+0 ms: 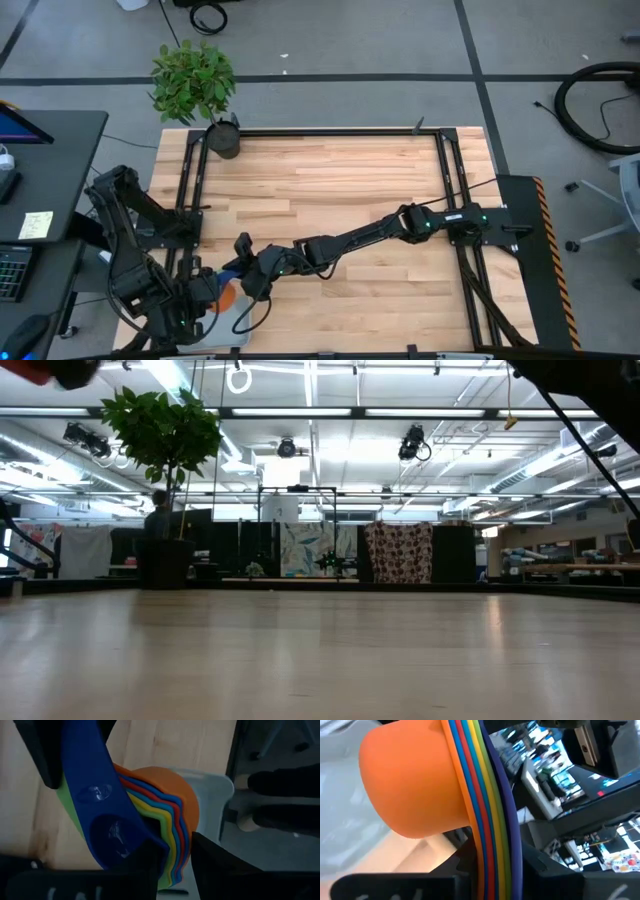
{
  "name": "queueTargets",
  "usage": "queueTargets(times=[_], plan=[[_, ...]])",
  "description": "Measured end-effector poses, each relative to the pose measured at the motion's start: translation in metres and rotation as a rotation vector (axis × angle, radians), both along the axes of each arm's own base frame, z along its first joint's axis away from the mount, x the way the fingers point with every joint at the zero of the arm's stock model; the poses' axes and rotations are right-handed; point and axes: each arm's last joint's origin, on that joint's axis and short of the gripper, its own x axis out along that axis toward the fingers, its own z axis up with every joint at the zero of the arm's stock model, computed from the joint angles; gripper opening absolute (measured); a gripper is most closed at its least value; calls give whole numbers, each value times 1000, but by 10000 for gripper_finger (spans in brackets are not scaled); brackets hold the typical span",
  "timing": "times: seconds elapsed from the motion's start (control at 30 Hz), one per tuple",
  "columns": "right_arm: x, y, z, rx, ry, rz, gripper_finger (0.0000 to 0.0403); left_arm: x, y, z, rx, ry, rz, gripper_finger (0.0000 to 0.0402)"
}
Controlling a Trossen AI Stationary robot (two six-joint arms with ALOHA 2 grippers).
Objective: Nest measuring cups in basket
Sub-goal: Put the stacked measuring cups into the gray bin
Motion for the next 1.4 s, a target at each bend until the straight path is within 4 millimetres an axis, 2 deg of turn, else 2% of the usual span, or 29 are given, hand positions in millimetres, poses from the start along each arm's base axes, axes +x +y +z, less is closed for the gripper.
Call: queueTargets(times=[0.1,0.3,0.67,1.07,1.4], plan=[[7,3,-15,28,-66,-10,83,-6,-4,-1,-10,19,-3,93],[10,8,-25,70,-100,11,83,-11,-16,-8,-14,29,26,93],[11,16,-45,59,-44,98,83,3,-43,-36,-2,69,56,93],[9,26,-55,67,-18,158,83,9,-54,-45,-52,70,105,93],[9,27,-67,57,2,186,83,15,-66,-64,-31,105,136,93]])
